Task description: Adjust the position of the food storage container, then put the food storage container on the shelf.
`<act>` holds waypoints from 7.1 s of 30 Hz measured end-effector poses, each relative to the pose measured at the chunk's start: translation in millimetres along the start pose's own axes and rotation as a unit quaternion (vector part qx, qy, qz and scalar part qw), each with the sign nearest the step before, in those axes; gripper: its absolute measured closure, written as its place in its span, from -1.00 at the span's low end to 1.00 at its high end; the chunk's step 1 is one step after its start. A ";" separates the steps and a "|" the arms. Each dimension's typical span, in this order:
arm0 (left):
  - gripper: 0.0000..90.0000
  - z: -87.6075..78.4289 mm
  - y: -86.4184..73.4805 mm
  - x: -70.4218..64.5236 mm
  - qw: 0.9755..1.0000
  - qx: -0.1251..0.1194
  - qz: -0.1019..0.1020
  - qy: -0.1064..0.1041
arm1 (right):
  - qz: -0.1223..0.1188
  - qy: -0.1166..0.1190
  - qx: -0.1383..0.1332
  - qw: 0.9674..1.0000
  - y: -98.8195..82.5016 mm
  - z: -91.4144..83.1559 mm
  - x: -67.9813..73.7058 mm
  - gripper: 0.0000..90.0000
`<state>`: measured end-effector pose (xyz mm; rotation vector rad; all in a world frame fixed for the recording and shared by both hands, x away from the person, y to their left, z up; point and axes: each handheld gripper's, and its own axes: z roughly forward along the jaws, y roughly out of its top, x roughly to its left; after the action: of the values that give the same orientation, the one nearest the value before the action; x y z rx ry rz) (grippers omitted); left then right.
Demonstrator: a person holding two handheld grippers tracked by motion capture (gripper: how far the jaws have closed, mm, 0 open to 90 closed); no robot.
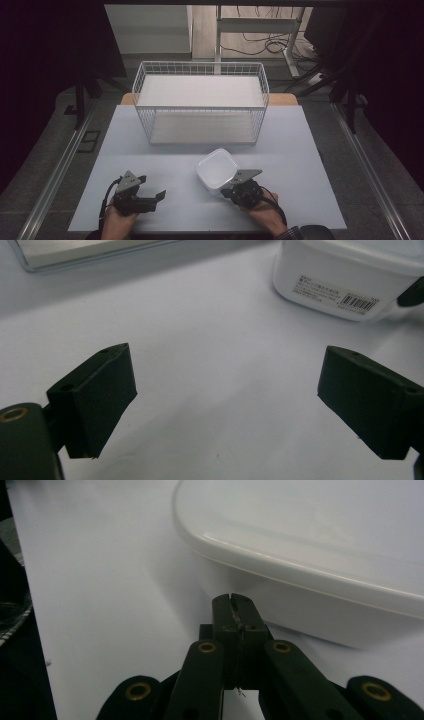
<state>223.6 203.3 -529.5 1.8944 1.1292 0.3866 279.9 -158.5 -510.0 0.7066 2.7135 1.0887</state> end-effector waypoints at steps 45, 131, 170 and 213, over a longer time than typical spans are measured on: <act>0.94 67.7 42.2 -31.7 0.997 0.071 0.027 -0.018 | 0.052 -0.067 -0.024 0.996 8.4 -12.6 -28.7 0.90; 0.78 33.2 48.9 -34.0 0.987 0.007 -0.051 -0.154 | 0.183 0.020 -0.081 0.979 13.3 -34.9 -15.0 0.75; 0.76 66.3 124.8 14.3 0.994 -0.043 -0.045 -0.094 | 0.162 -0.041 -0.134 0.977 76.5 -16.2 -76.6 0.73; 0.42 125.5 148.2 32.5 0.999 -0.044 -0.029 0.011 | 0.173 -0.126 -0.118 0.970 97.6 28.5 -125.6 0.28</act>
<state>402.8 133.7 -487.1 1.7818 1.1603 0.4196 435.4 -138.5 -470.5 1.2119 2.2530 1.2631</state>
